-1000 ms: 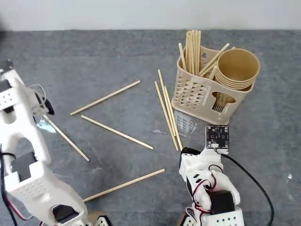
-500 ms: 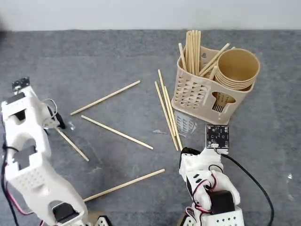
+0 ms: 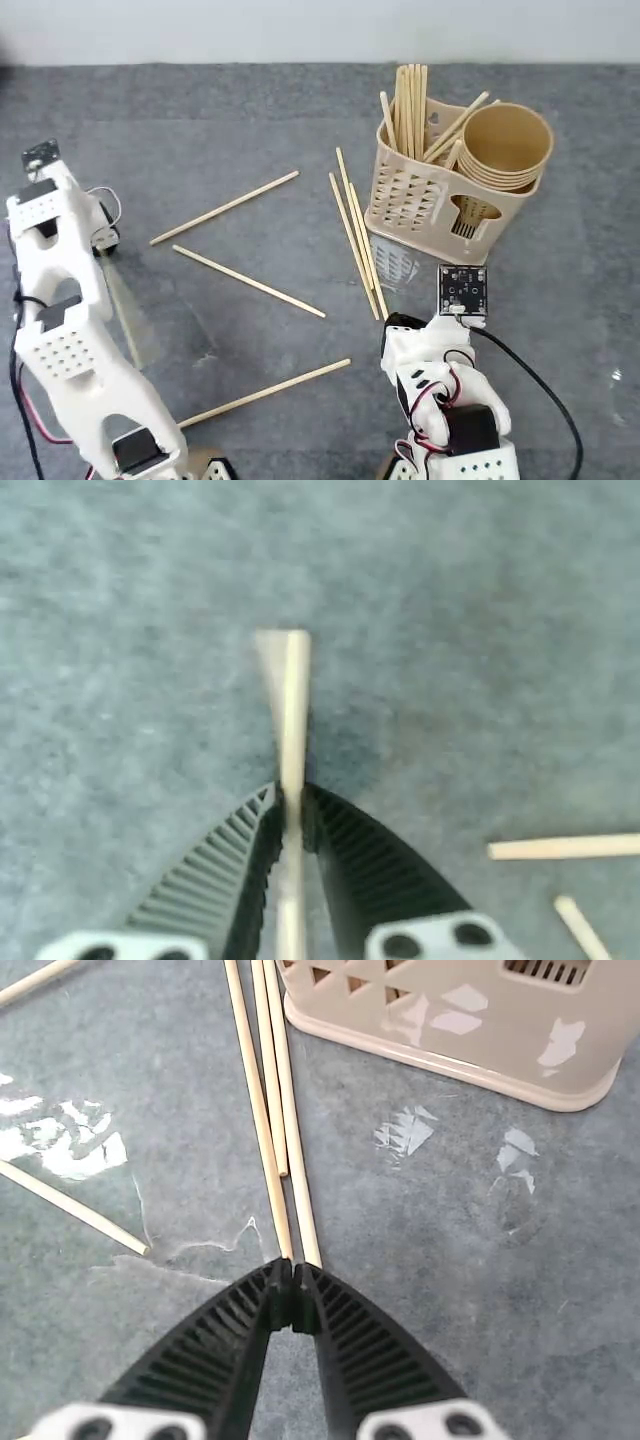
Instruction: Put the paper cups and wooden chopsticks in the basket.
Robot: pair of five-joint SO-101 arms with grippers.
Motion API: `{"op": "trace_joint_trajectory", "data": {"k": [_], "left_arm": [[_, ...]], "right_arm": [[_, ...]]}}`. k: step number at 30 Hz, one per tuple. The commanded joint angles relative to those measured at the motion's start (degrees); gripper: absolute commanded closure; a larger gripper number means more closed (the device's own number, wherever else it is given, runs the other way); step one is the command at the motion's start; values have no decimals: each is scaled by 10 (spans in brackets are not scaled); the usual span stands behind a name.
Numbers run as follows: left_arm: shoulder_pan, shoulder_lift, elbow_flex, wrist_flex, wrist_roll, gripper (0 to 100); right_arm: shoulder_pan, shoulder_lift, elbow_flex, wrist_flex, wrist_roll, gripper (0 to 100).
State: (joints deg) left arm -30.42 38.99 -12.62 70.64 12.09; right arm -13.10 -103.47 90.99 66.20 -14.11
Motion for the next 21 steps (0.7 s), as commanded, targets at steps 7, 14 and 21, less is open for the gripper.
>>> {"op": "trace_joint_trajectory", "data": {"k": [7, 14, 21], "left_arm": [[51, -61, 0, 59, 8, 988], [141, -219, 0, 102, 84, 988], [245, -364, -5, 86, 167, 987]], "right_arm": [[2, -5, -4, -15, -5, 990], [3, -5, -4, -15, -5, 990], [3, -5, -4, -15, -5, 990]]}}
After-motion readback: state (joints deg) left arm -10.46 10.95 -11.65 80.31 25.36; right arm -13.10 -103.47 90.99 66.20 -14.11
